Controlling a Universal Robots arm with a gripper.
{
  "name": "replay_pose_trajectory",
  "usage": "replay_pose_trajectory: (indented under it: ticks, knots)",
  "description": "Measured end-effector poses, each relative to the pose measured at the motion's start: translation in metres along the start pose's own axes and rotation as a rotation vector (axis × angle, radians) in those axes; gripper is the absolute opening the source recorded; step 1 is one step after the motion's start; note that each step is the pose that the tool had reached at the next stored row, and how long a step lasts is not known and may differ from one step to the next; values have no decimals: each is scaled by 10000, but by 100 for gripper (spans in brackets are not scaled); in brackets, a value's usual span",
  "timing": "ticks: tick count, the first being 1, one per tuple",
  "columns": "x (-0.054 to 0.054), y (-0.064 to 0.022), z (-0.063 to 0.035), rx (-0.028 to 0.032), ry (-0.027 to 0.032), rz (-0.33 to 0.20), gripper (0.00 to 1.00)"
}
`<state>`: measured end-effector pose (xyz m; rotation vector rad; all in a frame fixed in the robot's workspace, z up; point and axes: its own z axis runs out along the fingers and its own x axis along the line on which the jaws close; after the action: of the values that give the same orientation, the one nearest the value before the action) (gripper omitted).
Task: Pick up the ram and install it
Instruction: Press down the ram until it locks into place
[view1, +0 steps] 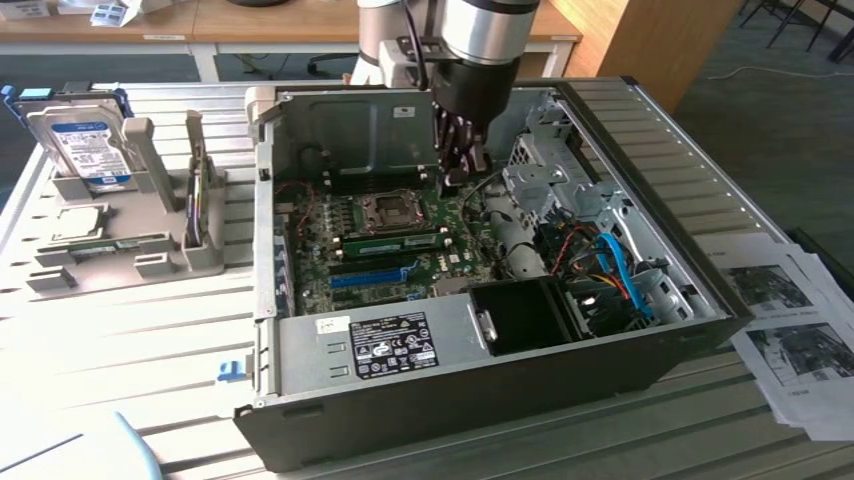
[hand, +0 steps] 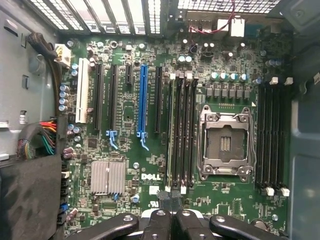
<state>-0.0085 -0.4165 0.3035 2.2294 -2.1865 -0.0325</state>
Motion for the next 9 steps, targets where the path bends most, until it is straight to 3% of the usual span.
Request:
replay_pose_trajectory:
  ticks: [9]
  knots:
    - [0, -1, 44, 0, -1, 0, 9]
